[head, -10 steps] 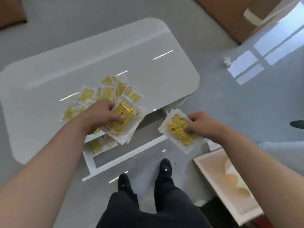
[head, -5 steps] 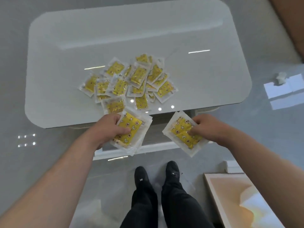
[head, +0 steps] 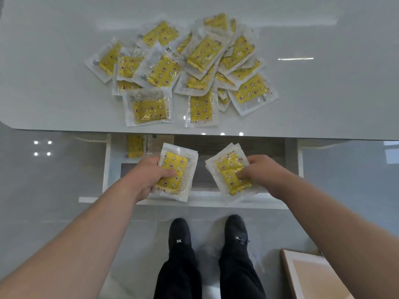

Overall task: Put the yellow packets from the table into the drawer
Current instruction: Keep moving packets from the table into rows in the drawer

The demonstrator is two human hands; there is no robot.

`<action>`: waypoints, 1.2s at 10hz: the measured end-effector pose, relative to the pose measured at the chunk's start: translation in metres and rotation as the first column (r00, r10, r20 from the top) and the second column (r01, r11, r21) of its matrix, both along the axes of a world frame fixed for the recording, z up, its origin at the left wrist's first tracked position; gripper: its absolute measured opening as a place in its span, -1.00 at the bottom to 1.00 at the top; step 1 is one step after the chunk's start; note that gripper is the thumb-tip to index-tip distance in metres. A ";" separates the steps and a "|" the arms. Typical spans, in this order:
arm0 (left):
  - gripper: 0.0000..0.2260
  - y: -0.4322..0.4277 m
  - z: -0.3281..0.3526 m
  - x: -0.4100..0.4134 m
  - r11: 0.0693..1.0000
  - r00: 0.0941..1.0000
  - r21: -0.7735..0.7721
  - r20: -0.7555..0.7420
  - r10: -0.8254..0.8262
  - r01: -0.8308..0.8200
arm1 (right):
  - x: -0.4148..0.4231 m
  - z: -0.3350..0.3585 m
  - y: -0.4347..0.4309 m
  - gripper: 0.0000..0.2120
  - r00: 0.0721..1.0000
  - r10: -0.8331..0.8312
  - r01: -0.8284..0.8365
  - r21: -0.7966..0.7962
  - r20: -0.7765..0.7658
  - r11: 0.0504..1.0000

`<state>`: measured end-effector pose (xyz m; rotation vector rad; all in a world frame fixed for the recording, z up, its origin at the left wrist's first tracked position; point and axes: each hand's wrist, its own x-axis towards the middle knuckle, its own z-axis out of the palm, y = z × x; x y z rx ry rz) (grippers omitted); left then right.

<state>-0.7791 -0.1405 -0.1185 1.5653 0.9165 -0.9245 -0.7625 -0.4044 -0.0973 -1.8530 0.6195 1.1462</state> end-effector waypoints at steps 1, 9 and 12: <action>-0.83 -0.004 -0.036 0.001 0.998 0.999 0.044 -0.013 0.040 -0.039 | 0.001 -0.038 0.006 -0.88 0.998 -0.062 0.062 0.013 -0.020 0.998; -0.54 -0.039 -0.147 0.054 0.867 0.965 0.497 0.238 -0.110 -0.024 | 0.040 -0.156 0.057 -0.71 0.977 -0.183 0.197 -0.133 0.105 0.971; -0.49 -0.016 -0.132 0.036 0.363 0.569 0.846 0.088 -0.818 0.391 | 0.030 -0.153 0.043 -0.67 0.787 0.555 -0.373 -0.508 0.271 0.776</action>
